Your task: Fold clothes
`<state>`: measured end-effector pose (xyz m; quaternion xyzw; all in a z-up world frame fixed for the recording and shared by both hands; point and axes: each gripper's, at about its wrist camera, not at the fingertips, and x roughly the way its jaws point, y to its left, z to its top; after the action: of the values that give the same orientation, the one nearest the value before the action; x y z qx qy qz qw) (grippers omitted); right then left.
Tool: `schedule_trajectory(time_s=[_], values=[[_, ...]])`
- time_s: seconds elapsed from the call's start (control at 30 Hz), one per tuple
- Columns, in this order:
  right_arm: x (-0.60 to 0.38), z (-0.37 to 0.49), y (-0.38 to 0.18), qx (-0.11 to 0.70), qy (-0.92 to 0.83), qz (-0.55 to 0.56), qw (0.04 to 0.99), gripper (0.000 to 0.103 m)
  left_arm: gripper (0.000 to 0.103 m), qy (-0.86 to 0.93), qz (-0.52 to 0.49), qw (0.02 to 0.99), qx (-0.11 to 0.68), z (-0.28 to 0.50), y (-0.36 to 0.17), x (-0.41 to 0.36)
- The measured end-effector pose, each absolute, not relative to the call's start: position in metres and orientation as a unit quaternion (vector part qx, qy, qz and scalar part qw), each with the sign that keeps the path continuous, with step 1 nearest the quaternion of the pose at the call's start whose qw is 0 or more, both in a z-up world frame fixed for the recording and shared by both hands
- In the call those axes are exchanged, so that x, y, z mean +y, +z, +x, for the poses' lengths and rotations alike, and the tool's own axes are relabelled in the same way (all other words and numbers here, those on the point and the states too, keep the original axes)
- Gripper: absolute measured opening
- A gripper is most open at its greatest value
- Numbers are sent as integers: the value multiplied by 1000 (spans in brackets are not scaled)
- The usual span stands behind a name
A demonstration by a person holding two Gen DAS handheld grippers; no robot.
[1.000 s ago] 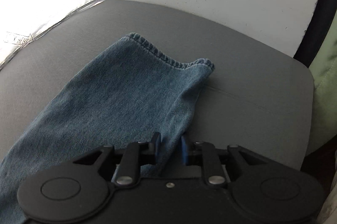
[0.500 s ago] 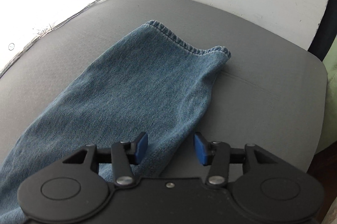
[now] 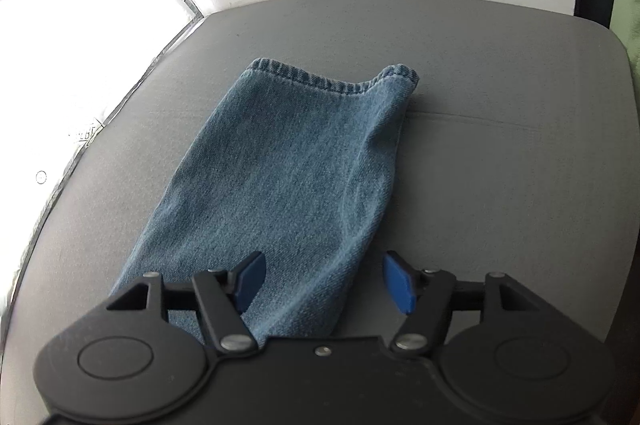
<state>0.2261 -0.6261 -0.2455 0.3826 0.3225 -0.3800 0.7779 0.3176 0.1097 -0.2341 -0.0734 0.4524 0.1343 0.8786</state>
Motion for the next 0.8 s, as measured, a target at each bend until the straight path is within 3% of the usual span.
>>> schedule_trajectory(time_s=[0.17, 0.23, 0.33, 0.4, 0.47, 0.63, 0.8], values=[[-635, 226, -246, 312, -393, 406, 764, 67, 84, 142, -82, 872, 461, 334, -245, 112], [-636, 231, -246, 318, -404, 395, 762, 65, 79, 147, -87, 870, 463, 341, -247, 113], [-636, 241, -246, 332, -410, 372, 764, 48, 62, 144, -84, 869, 466, 350, -243, 110], [-635, 249, -245, 349, -414, 353, 763, 20, 45, 161, -87, 869, 459, 354, -238, 108], [-634, 251, -244, 352, -414, 347, 764, 9, 37, 183, -119, 864, 454, 355, -231, 114], [-626, 245, -221, 329, -421, 321, 782, 7, 26, 208, -170, 867, 420, 345, -200, 134], [-602, 219, -181, 291, -410, 300, 811, 6, 26, 225, -98, 889, 387, 321, -154, 136]])
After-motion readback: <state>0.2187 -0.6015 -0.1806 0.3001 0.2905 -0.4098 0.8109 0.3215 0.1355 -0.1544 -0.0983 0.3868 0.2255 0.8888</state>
